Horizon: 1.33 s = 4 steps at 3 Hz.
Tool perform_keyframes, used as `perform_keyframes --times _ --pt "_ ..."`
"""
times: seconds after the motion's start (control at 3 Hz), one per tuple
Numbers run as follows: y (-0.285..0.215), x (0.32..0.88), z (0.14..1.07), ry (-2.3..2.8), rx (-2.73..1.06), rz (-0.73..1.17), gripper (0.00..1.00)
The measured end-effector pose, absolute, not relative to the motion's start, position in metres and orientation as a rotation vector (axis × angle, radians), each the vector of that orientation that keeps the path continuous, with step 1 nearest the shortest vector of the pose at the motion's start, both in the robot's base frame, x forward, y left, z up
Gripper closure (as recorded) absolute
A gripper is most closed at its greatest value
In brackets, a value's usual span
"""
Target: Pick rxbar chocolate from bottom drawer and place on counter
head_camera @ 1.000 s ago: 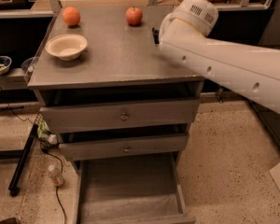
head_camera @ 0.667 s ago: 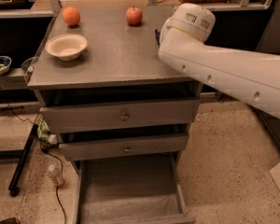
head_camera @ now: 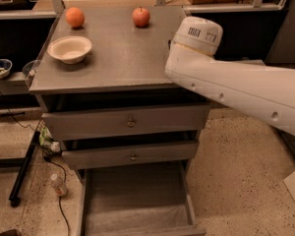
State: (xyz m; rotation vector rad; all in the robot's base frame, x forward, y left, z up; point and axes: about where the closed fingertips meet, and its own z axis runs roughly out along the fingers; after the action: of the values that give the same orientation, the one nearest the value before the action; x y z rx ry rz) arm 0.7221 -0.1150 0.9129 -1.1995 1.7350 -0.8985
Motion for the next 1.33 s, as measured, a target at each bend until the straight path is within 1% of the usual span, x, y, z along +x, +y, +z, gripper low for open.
perform_keyframes --times 0.33,1.33 --pt "-0.12 0.706 0.901 1.786 -1.199 -0.889 1.0" --pt "-0.116 0.744 0.912 1.76 -1.124 -0.884 1.0"
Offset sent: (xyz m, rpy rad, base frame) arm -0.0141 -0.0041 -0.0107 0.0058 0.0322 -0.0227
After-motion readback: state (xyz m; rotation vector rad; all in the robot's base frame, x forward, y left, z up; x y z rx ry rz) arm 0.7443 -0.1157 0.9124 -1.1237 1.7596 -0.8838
